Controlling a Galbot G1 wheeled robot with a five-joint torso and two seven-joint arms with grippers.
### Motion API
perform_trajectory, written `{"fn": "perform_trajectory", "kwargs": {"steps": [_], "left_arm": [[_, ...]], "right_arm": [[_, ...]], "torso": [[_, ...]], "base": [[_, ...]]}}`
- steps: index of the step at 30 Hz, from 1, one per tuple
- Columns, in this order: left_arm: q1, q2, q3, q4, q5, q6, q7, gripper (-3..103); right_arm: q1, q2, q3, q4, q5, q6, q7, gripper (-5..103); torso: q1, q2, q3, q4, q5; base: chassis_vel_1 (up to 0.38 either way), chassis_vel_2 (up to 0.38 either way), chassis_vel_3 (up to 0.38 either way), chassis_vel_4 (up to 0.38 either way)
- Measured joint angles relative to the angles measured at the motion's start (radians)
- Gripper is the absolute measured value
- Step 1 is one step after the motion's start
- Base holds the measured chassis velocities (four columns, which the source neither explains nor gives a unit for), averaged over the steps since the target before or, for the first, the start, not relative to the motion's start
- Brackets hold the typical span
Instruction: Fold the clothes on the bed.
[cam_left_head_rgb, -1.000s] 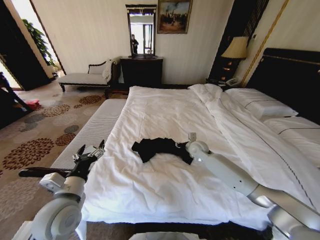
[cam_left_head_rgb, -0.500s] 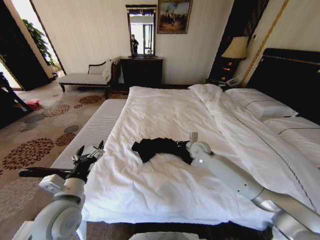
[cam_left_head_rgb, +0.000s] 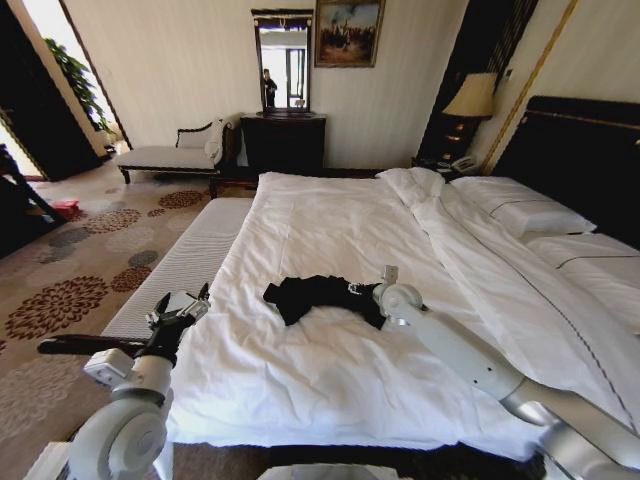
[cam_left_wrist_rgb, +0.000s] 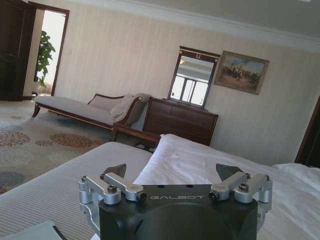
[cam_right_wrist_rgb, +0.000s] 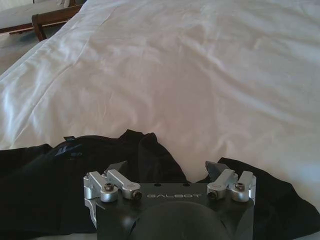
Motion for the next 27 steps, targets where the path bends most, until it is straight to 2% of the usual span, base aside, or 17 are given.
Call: {"fn": "perform_trajectory", "kwargs": {"steps": [2,3,5,8,12,14,18,20,23,27], "left_arm": [[-0.002,0.001,0.000,0.001,0.000,0.000,0.000,100],[-0.002,0.001,0.000,0.001,0.000,0.000,0.000,100],[-0.005,0.001,0.000,0.004,0.000,0.000,0.000,100],[-0.007,0.002,0.001,0.006,-0.001,0.000,0.000,100],[-0.011,0.005,0.002,0.011,-0.004,0.000,-0.001,100],[-0.011,0.007,0.002,0.013,-0.005,0.000,-0.001,100],[-0.015,0.017,-0.002,0.017,-0.010,0.000,-0.002,100],[-0.016,0.020,-0.002,0.018,-0.011,-0.001,-0.003,100],[-0.023,0.028,-0.003,0.024,-0.020,-0.001,-0.006,100],[-0.031,0.032,-0.001,0.030,-0.024,-0.001,-0.007,100]], "right_arm": [[0.002,0.001,0.000,0.003,0.016,0.000,-0.001,83],[0.002,0.001,0.000,0.003,0.016,0.000,-0.001,83],[0.003,0.002,-0.003,0.004,0.025,0.000,-0.001,72],[0.004,0.003,-0.007,0.004,0.027,0.000,-0.001,66],[0.004,0.002,-0.011,0.004,0.027,-0.003,-0.001,44],[0.004,0.002,-0.012,0.004,0.027,-0.004,-0.001,44],[0.003,0.004,-0.014,0.007,0.024,-0.004,-0.004,23],[0.003,0.004,-0.014,0.009,0.023,-0.004,-0.005,23],[0.000,0.003,-0.014,0.019,0.022,-0.004,-0.007,7],[-0.003,0.001,-0.013,0.026,0.021,-0.003,-0.010,1]], "torso": [[0.000,0.000,0.000,0.0000,0.0000],[0.000,0.000,0.000,0.0000,0.0000],[0.000,0.000,0.000,0.0000,0.0000],[0.000,0.000,0.000,0.0000,-0.0001],[0.000,0.000,0.000,0.0000,0.0000],[0.000,0.000,0.000,0.0000,0.0000],[0.000,0.000,0.000,0.0000,0.0000],[0.000,0.000,0.000,0.0000,0.0000],[0.000,0.000,0.000,0.0000,0.0000],[0.000,0.000,0.000,0.0000,0.0000]], "base": [[0.000,0.000,0.000,0.000],[0.000,0.000,0.000,0.000],[0.000,0.000,0.000,0.000],[0.000,0.000,0.000,0.000],[0.000,0.000,0.000,0.000],[0.000,0.000,0.000,0.000],[0.000,0.000,0.000,0.000],[0.000,0.000,0.000,0.000],[0.000,0.000,0.000,0.000],[0.000,0.000,0.000,0.000]]}}
